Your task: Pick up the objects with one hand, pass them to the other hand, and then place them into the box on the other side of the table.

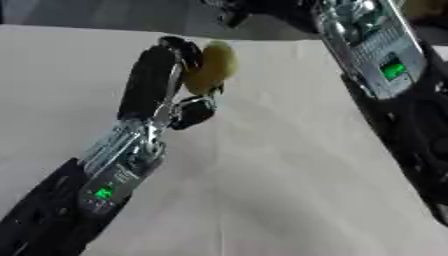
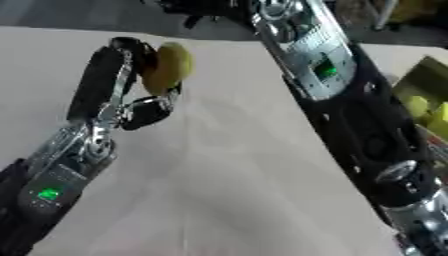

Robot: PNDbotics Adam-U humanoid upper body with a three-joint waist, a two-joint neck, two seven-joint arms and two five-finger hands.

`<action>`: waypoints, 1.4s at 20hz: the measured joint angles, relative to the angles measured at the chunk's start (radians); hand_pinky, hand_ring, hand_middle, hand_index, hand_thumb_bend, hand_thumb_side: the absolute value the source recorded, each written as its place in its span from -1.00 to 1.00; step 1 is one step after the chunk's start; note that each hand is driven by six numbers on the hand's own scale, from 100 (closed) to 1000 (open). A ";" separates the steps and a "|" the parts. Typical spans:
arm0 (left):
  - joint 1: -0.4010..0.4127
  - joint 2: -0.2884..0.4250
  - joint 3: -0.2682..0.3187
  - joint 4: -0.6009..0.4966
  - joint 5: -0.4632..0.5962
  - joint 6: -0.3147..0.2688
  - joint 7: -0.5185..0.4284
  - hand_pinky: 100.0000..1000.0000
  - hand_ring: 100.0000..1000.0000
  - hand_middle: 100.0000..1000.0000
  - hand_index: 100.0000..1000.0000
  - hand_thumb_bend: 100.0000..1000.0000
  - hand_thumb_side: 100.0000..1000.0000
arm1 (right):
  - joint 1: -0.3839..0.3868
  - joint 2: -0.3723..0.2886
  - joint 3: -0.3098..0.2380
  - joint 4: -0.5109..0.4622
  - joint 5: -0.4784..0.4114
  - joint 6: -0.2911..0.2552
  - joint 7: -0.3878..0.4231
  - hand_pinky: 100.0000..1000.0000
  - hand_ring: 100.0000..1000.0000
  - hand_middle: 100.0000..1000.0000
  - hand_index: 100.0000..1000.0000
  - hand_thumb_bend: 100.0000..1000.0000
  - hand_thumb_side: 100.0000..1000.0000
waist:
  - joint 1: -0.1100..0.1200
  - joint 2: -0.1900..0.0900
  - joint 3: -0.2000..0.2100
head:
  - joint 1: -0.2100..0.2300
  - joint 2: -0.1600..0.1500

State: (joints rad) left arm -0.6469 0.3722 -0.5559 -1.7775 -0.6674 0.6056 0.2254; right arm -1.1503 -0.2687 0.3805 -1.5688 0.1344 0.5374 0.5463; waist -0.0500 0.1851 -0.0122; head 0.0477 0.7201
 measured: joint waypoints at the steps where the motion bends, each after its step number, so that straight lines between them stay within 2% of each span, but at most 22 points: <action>1: 0.003 0.000 0.002 0.004 -0.004 -0.001 0.002 -0.21 -0.16 -0.27 -0.34 -0.78 -1.00 | -0.013 -0.014 0.002 -0.001 -0.007 0.003 0.011 0.53 0.90 0.60 0.94 -1.00 0.28 | -0.002 -0.001 -0.001 | 0.003 0.000; 7: 0.015 0.001 0.005 0.028 -0.029 -0.008 0.016 -0.21 -0.16 -0.27 -0.34 -0.76 -1.00 | -0.093 -0.099 0.025 -0.011 -0.031 -0.004 0.056 0.57 0.93 0.59 0.91 -0.90 0.27 | -0.010 -0.001 -0.010 | 0.017 0.000; 11: 0.022 0.001 0.011 0.037 -0.037 -0.009 0.027 -0.22 -0.16 -0.28 -0.35 -0.76 -1.00 | -0.127 -0.140 0.054 -0.009 -0.030 -0.014 0.098 0.54 0.92 0.55 0.86 -0.78 -0.02 | -0.012 -0.001 -0.012 | 0.018 0.000; 12: 0.022 0.001 0.012 0.039 -0.037 -0.009 0.030 -0.22 -0.16 -0.28 -0.35 -0.76 -1.00 | -0.131 -0.145 0.061 -0.005 -0.029 -0.012 0.106 0.53 0.91 0.55 0.86 -0.75 -0.15 | -0.013 -0.001 -0.012 | 0.018 0.000; 20: 0.023 0.000 0.020 0.043 -0.040 -0.010 0.067 -0.23 -0.17 -0.29 -0.35 -0.76 -1.00 | -0.135 -0.152 0.102 0.040 -0.021 -0.005 0.163 0.48 0.86 0.56 0.89 -0.74 -0.08 | -0.014 -0.002 -0.012 | 0.013 0.001; 24: 0.022 -0.002 0.023 0.053 -0.053 -0.017 0.091 -0.23 -0.17 -0.29 -0.34 -0.76 -1.00 | -0.119 -0.153 0.115 0.068 -0.014 -0.028 0.186 0.47 0.65 0.53 0.89 -0.75 0.01 | -0.014 -0.002 -0.009 | 0.007 0.000; 28: 0.021 -0.022 0.023 0.075 -0.064 -0.022 0.109 -0.24 -0.17 -0.29 -0.34 -0.76 -1.00 | -0.104 -0.154 0.123 0.096 0.002 -0.063 0.221 0.47 0.57 0.53 0.90 -0.72 -0.02 | -0.014 -0.002 -0.006 | -0.002 0.000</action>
State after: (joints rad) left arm -0.6263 0.3503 -0.5329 -1.7029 -0.7316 0.5831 0.3344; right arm -1.2545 -0.4230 0.5039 -1.4728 0.1368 0.4747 0.7675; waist -0.0640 0.1827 -0.0183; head 0.0457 0.7197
